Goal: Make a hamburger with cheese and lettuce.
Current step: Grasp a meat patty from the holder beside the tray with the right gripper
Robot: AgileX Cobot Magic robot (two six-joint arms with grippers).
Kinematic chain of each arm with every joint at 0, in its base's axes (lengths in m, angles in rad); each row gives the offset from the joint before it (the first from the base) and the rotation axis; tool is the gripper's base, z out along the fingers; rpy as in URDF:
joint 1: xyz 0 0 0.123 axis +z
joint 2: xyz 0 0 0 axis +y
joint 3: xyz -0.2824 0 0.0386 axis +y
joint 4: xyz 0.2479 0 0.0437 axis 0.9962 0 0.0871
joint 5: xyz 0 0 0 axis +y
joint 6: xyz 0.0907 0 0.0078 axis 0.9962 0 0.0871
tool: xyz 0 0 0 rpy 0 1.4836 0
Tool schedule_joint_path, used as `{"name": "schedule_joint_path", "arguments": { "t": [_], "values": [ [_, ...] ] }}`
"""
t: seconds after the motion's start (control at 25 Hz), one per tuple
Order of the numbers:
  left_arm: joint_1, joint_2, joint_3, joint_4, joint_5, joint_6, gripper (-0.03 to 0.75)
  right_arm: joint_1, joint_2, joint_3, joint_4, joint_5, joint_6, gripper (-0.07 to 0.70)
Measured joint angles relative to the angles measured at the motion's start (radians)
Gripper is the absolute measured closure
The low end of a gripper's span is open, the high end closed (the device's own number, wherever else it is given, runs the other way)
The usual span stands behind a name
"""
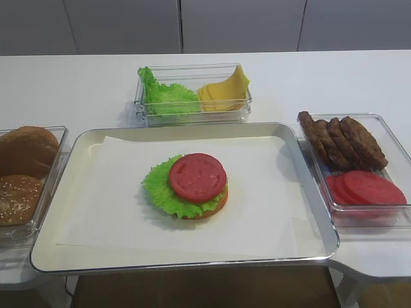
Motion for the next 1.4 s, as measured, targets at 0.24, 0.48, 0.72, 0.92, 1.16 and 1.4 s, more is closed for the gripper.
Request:
{"name": "schedule_joint_path", "arguments": {
  "t": [0.24,0.48,0.72,0.92,1.16,1.4],
  "values": [
    [0.0,0.0,0.0,0.0,0.0,0.0,0.374,0.0,0.0,0.0,0.0,0.0,0.0,0.139],
    [0.0,0.0,0.0,0.0,0.0,0.0,0.374,0.0,0.0,0.0,0.0,0.0,0.0,0.139],
    [0.0,0.0,0.0,0.0,0.0,0.0,0.374,0.0,0.0,-0.008,0.0,-0.009,0.0,0.139],
    [0.0,0.0,0.0,0.0,0.0,0.0,0.374,0.0,0.051,-0.066,0.002,-0.051,0.032,0.139],
    [0.0,0.0,0.0,0.0,0.0,0.0,0.374,0.0,0.266,-0.12,0.004,-0.083,0.047,0.139],
    [0.0,0.0,0.0,0.0,0.0,0.0,0.374,0.0,0.512,-0.255,0.027,-0.096,0.074,0.139]
  ]
}}
